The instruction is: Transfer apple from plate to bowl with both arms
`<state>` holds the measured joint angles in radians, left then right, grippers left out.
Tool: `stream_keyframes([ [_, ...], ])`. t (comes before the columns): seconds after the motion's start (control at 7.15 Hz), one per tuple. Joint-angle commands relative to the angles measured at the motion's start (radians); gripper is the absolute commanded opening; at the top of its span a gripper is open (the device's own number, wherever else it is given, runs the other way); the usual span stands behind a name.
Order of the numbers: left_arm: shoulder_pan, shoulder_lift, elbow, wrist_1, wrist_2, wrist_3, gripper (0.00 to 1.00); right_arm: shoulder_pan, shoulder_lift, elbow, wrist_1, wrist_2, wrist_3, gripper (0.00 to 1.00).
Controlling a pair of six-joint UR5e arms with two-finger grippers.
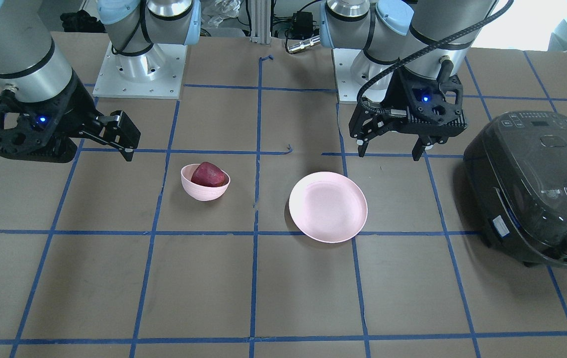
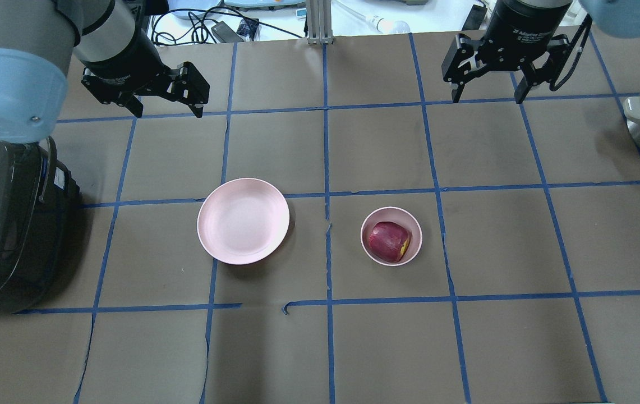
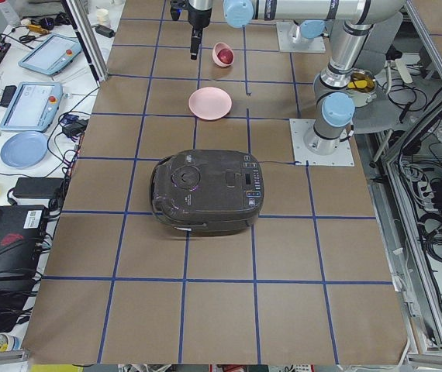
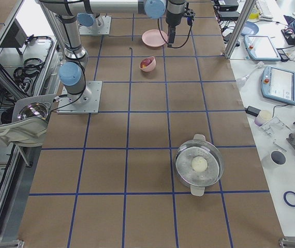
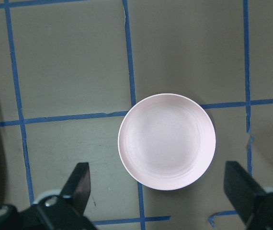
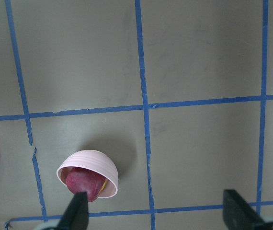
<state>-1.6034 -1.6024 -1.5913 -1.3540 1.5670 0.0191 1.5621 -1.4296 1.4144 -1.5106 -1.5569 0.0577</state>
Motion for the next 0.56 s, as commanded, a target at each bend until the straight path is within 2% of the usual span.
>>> stream_keyframes([
  [0.0, 0.005, -0.004, -0.002, 0.003, -0.001, -0.007, 1.00, 0.013, -0.008, 0.003, 0.010, -0.014, 0.008, 1.00],
  [0.42, 0.005, -0.002, -0.027, 0.009, -0.001, -0.007, 1.00, 0.012, -0.011, 0.009, 0.010, -0.014, 0.007, 1.00],
])
